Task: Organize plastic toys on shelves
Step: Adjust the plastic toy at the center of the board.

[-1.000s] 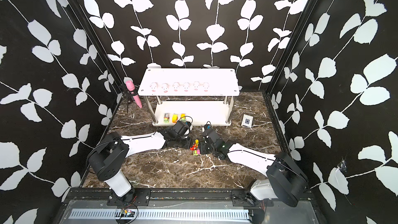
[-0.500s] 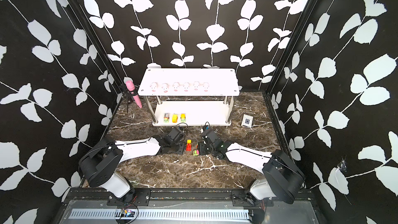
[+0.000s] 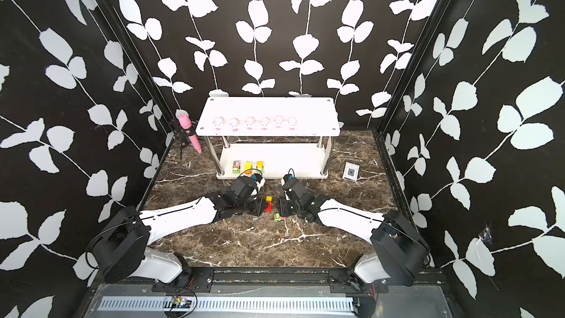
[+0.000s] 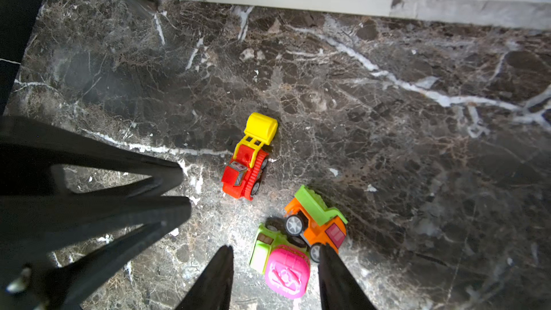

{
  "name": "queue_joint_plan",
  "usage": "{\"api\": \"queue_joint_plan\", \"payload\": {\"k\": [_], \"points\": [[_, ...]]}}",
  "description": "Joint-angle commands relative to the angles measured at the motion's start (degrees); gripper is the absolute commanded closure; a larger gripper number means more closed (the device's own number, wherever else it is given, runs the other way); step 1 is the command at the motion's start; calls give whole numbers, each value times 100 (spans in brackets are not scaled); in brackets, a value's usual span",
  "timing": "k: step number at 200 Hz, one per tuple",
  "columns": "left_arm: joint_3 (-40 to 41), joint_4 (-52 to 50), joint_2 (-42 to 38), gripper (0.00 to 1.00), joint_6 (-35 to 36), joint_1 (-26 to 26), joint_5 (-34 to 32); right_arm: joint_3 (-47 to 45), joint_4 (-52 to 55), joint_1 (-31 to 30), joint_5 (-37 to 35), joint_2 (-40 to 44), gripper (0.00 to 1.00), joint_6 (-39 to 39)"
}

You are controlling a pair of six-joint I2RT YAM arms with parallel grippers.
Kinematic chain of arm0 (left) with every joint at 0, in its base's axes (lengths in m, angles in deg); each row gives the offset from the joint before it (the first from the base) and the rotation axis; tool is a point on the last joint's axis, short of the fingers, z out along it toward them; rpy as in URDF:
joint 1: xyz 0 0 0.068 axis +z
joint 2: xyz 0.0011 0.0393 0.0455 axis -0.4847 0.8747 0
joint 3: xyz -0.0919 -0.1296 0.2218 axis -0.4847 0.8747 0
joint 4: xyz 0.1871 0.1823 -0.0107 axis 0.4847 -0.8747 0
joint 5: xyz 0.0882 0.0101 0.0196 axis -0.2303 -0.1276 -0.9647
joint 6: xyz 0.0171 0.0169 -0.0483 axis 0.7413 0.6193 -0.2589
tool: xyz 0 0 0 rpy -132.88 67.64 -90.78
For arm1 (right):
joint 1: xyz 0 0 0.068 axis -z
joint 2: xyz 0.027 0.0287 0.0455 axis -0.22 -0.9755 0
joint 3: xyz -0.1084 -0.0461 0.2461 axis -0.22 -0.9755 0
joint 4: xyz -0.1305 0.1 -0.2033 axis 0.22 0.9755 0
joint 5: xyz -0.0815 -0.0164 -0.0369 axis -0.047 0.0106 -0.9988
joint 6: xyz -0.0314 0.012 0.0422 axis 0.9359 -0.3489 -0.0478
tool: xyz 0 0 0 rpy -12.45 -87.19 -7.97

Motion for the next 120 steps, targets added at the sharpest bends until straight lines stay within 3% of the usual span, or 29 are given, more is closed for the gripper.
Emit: {"api": "queue_joint_plan", "payload": {"k": [1, 30, 62, 120], "points": [[-182, 292, 238, 68, -15, -17, 362, 150, -32, -2, 5, 5, 52, 57], [-355, 446, 533, 65, -49, -30, 488, 92, 27, -1, -126, 135, 51, 61], [-566, -89, 628, 57, 26, -79, -58, 58, 72, -2, -154, 208, 50, 75], [-695, -533, 769, 57, 121, -105, -583, 37, 30, -2, -133, 160, 49, 67]]}}
